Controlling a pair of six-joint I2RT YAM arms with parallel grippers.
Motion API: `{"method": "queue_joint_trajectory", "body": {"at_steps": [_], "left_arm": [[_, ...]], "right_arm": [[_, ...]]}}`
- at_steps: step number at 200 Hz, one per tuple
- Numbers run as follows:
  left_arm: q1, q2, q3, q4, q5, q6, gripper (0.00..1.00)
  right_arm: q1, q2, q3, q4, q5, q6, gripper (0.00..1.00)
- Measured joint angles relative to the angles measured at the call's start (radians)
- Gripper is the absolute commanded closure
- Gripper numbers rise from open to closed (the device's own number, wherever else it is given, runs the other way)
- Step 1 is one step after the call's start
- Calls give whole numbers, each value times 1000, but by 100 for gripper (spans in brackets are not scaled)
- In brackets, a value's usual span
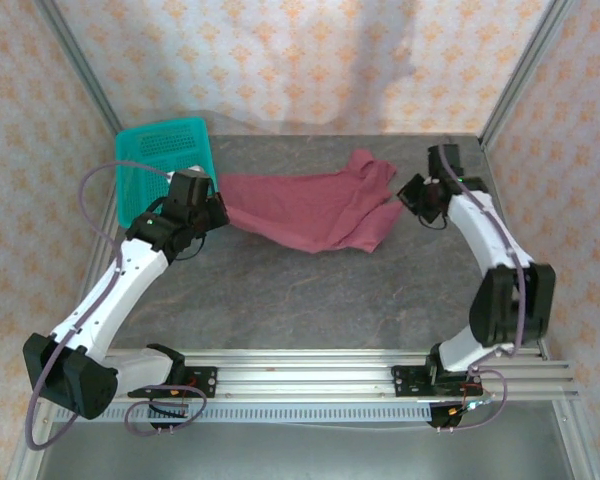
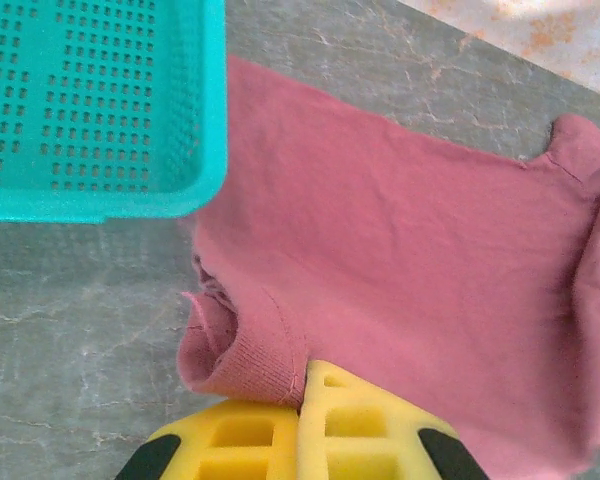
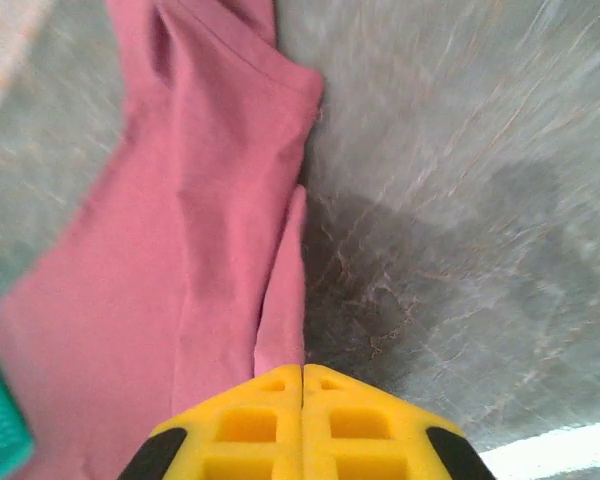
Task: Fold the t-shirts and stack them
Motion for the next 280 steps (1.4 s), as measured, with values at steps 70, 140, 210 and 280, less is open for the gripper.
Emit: {"method": "queue_joint_trajectory", "body": {"at_steps": [70, 140, 210, 280], "left_arm": [[23, -26, 5, -26, -29, -4, 100], [23, -87, -77, -38, -23, -31, 100], [23, -69, 200, -129, 5, -13, 100], [23, 32, 807, -167, -5, 116, 100]], "right_arm": [[-198, -277, 13, -225, 28, -50, 100], [-238, -352, -88, -341, 23, -85, 100], [-238, -399, 156, -307, -56, -46, 100], [-269, -247, 761, -256, -51, 10, 100]]}}
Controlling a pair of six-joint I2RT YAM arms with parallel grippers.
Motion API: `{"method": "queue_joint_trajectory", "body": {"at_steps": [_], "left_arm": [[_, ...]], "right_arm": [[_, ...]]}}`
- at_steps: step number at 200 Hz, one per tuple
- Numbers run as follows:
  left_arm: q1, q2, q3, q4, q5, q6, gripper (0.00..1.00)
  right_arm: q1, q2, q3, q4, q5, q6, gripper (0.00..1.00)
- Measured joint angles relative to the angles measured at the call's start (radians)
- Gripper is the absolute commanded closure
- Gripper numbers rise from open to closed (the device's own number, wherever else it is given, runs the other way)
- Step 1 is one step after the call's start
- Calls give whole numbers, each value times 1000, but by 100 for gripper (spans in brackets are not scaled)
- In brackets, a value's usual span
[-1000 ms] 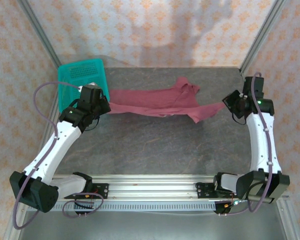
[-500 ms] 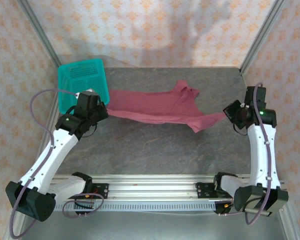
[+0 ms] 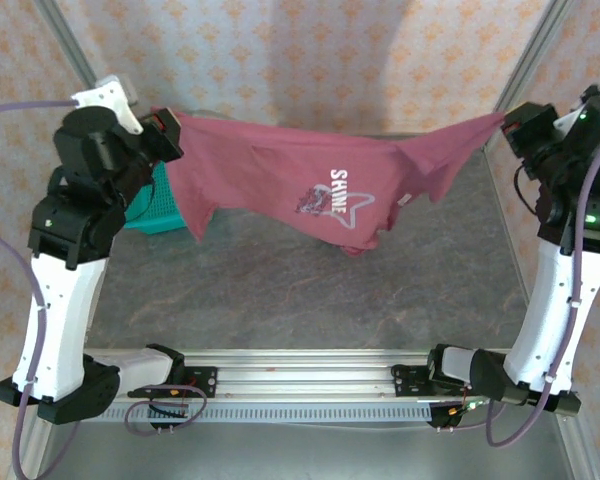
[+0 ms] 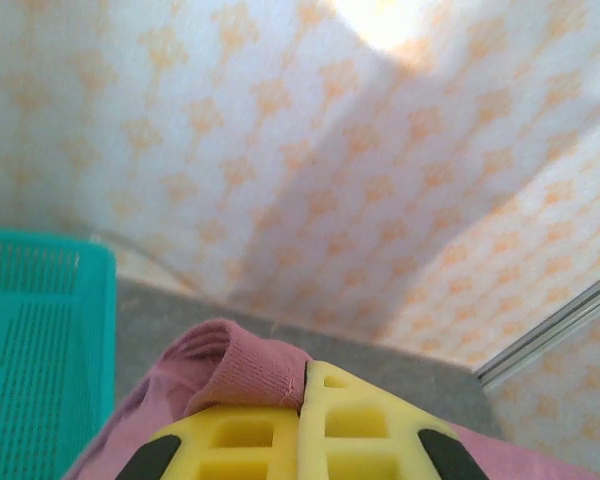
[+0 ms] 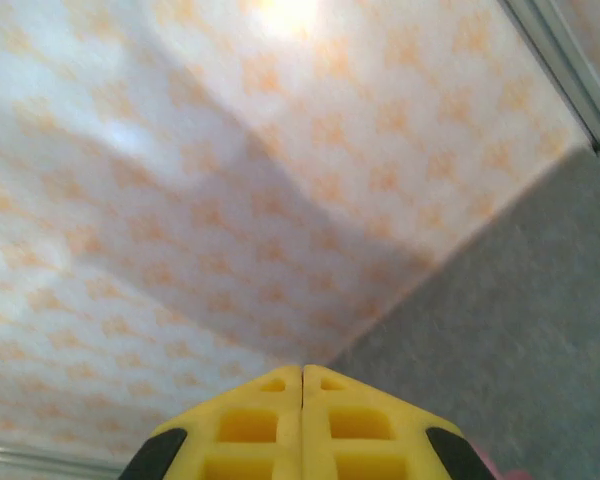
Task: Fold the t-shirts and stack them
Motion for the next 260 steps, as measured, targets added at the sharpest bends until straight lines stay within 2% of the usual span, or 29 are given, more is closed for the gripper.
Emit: {"method": "queue_joint_trajectory", "body": {"at_steps": [25, 58, 104, 144, 170, 193, 220, 260], "left_arm": [[0, 34, 116, -32, 0, 45, 100], [0, 56, 161, -53, 3, 80, 100], [0, 135, 179, -57, 58, 90, 100], [0, 380, 339, -54, 158, 58, 100], [5, 646, 633, -73, 237, 29, 100], [30, 867, 887, -63, 310, -30, 100], [90, 960, 909, -16, 381, -118, 100], [166, 972, 903, 92, 456, -180, 100]], "right_arm": [[-4, 63, 173, -32, 16, 7, 100], [-4, 125, 357, -82, 26, 8, 100], [-5, 162, 393, -98, 1, 23, 100], [-9, 274, 342, -48, -59, 37, 100], [-10, 438, 366, 24, -120, 54, 100], [-10, 641, 487, 88, -177, 79, 100], [-26, 835, 643, 154, -240, 129, 100], [-95, 870, 662, 264, -300, 197, 100]]}}
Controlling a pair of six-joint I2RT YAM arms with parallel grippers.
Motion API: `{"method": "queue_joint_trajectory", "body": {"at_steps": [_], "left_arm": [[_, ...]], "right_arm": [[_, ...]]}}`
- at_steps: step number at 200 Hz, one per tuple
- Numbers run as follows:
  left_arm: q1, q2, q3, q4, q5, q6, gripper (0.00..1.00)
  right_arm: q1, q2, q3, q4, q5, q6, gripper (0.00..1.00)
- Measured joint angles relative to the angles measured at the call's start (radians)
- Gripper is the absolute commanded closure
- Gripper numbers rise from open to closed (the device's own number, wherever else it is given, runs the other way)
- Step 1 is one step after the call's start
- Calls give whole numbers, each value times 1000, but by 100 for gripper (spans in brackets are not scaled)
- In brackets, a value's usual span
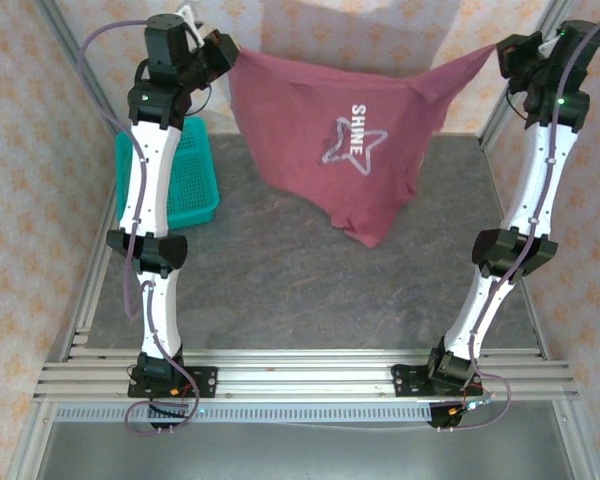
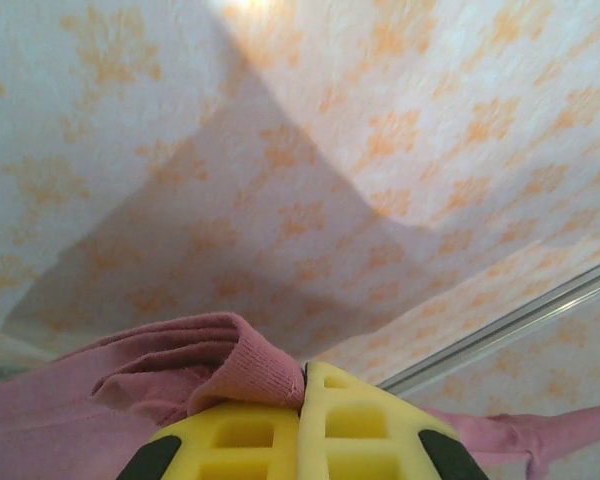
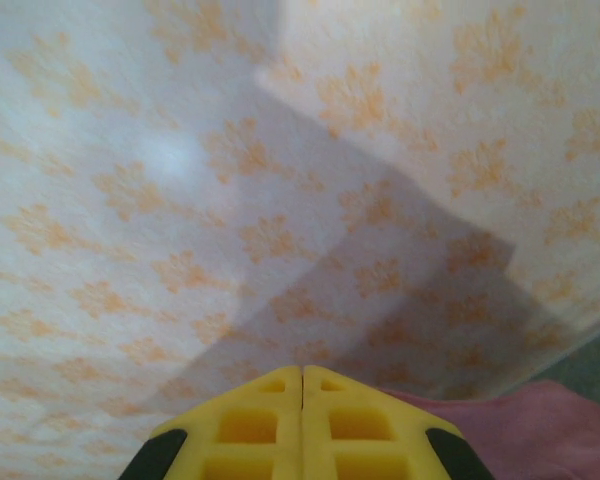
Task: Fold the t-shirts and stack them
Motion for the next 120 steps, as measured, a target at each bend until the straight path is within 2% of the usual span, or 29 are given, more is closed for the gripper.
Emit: {"method": "queue_joint_trajectory", "body": {"at_steps": [37, 53, 63, 80, 103, 120], "left_arm": [[20, -25, -2, 18, 57, 14, 100], [14, -62, -49, -19, 76, 42, 100], [6, -113, -136, -45, 80, 67, 100], [-19, -255, -403, -66, 68, 114, 100], [-88, -515, -947, -13, 19, 134, 100], [-124, -682, -1339, 20, -22, 102, 100]], "right_arm": [[-61, -74, -33, 34, -54, -2, 100], [-66, -164, -124, 17, -70, -40, 100], [-65, -253, -243, 8, -77, -72, 100], [-62, -444, -529, -18, -79, -118, 100], [-63, -774, -1092, -3, -47, -147, 100], [-63, -971, -1460, -56, 14, -146, 100]]}}
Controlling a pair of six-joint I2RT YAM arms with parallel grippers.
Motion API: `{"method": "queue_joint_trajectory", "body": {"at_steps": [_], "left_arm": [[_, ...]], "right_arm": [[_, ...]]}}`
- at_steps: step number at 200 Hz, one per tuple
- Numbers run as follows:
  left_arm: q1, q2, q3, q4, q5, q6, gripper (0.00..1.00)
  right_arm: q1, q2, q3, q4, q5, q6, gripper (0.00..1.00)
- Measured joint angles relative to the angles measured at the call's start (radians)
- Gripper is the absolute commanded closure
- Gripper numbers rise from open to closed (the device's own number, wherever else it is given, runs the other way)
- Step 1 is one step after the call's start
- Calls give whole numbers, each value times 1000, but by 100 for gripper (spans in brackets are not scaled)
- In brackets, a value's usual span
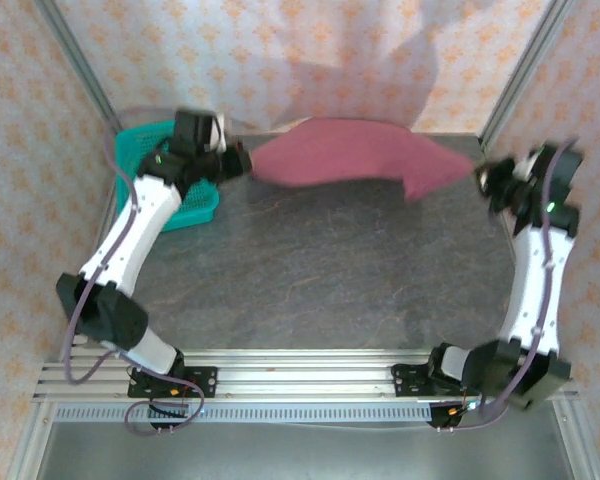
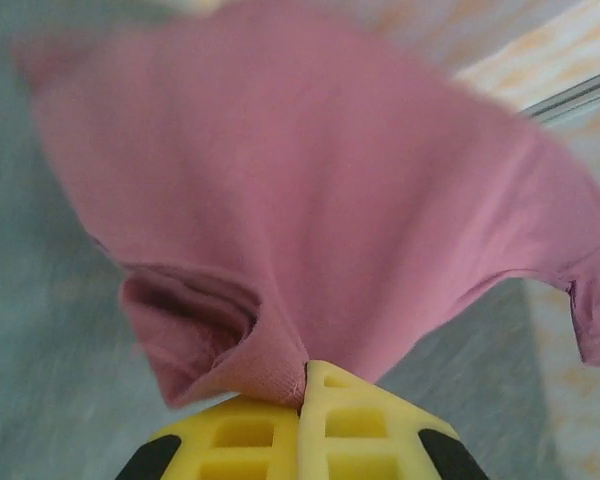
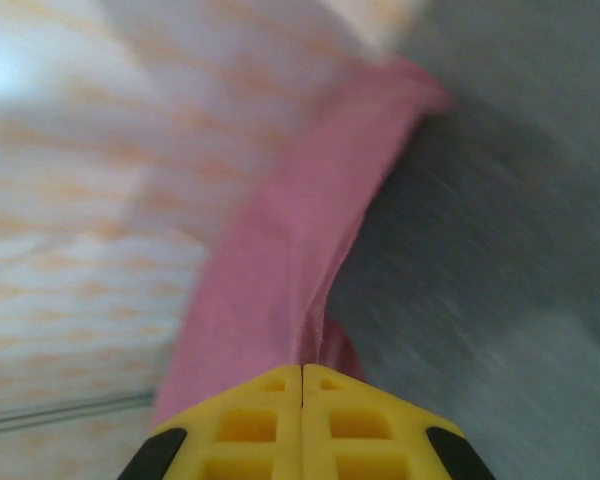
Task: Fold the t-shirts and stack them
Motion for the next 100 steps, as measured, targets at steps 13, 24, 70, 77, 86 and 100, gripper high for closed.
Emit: {"method": "queue_joint_trajectory", "body": {"at_steps": [13, 24, 70, 77, 86, 100], "left_arm": [[-1, -87, -241, 8, -46, -27, 94], [4, -143, -413, 0, -91, -53, 50], [6, -295, -615, -89, -227, -125, 0], [8, -315, -597, -99, -241, -128, 0], [8, -336, -562, -116, -259, -129, 0], [8, -358, -490, -146, -293, -130, 0]], "right_arm": [[0, -92, -211, -63, 63, 0, 96], [0, -133, -335, -123, 117, 3, 70], [0, -175, -401, -240, 250, -28, 28], [0, -173, -375, -245, 257, -36, 27], [2, -169, -333, -253, 259, -45, 25], [8, -164, -264, -251, 256, -57, 24]]}}
